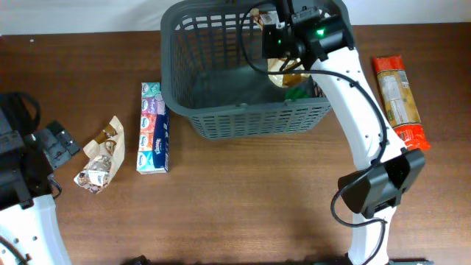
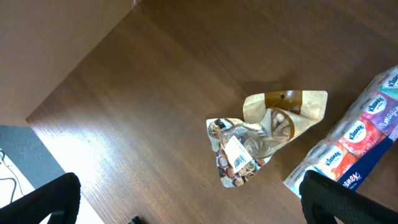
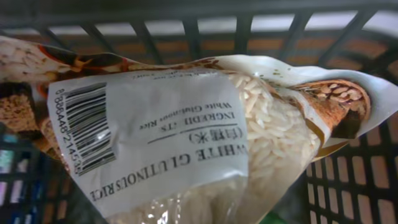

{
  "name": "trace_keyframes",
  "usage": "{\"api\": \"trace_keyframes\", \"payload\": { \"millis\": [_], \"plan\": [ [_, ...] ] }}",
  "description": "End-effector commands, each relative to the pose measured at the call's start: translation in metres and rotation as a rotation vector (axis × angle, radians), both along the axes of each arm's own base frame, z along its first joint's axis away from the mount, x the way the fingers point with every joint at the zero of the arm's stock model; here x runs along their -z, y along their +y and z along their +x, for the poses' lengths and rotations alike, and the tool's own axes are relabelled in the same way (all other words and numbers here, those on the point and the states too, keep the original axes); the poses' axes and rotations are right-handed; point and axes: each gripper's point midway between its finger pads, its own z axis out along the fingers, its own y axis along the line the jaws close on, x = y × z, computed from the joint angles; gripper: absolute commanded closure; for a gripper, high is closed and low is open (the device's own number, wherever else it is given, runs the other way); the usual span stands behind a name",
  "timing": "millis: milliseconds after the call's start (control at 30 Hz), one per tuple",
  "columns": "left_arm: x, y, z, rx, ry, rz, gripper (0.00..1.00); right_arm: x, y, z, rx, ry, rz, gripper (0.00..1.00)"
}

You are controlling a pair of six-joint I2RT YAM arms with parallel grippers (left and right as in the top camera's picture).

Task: Pack container
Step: 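Carry the rice bag over the basket with the right gripper, then release the rice bag into the basket and withdraw right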

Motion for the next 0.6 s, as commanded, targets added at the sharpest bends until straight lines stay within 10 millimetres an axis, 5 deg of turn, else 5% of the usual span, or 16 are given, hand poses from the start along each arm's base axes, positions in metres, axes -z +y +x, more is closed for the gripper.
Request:
{"api": "trace_keyframes", "payload": {
  "millis": [0, 233, 567],
  "plan": [
    [-0.008, 0.0, -0.001, -0.002, -0.028, 0.009, 0.01, 0.017, -0.002, 0.0, 0.004, 0.029, -0.021, 0.95],
    [-0.008, 0.0, -0.001, -0.002, -0.028, 0.008, 0.01, 0.052, -0.005, -0.006, 0.004, 0.114, -0.054, 0.9],
    [-0.008, 0.0, -0.001, -0.002, -0.028, 0.009, 0.01, 0.052, -0.005, -0.006, 0.003, 0.113, -0.054, 0.29]
  ]
}}
